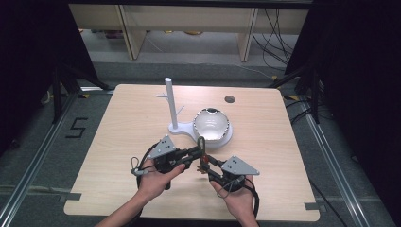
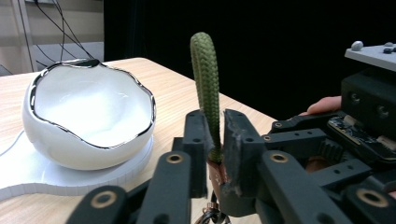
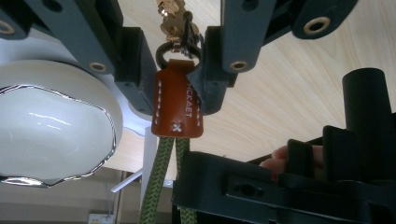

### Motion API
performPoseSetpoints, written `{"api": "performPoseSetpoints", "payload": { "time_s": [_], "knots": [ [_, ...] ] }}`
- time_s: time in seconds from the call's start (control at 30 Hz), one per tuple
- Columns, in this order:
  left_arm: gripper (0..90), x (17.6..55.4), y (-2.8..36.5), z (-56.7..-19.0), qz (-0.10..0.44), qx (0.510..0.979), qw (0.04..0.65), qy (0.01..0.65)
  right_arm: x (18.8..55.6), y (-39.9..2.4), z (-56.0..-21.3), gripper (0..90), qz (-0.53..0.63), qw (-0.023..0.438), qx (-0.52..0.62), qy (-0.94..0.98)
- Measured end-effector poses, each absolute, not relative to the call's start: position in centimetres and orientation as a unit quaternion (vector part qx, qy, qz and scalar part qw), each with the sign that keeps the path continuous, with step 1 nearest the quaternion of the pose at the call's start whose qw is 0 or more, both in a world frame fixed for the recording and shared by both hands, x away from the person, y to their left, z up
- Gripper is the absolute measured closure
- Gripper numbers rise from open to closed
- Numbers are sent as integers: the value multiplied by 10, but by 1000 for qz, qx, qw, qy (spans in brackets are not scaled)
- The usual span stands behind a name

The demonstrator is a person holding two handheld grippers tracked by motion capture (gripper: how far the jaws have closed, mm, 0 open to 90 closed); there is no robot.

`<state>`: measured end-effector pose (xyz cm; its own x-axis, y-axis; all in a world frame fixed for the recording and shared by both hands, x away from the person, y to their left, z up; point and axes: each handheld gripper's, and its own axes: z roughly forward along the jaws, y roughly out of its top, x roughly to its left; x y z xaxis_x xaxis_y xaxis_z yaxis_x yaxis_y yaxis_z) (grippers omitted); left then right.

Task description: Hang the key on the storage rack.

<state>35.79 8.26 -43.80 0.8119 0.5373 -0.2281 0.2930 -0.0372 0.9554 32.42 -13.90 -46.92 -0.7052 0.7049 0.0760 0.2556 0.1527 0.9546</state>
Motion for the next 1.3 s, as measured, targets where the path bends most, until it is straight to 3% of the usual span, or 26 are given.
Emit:
{"api": "performPoseSetpoints", "payload": {
  "time_s": [0.3,0.6,1.3],
  "knots": [
    [830,355,83,-435,105,719,626,284,323,-136,-469,669,564,195,329,732],
    [831,355,87,-432,142,722,619,276,324,-139,-467,540,555,190,334,738],
    [831,354,110,-421,194,718,606,283,324,-149,-472,512,547,196,339,740]
  ]
}}
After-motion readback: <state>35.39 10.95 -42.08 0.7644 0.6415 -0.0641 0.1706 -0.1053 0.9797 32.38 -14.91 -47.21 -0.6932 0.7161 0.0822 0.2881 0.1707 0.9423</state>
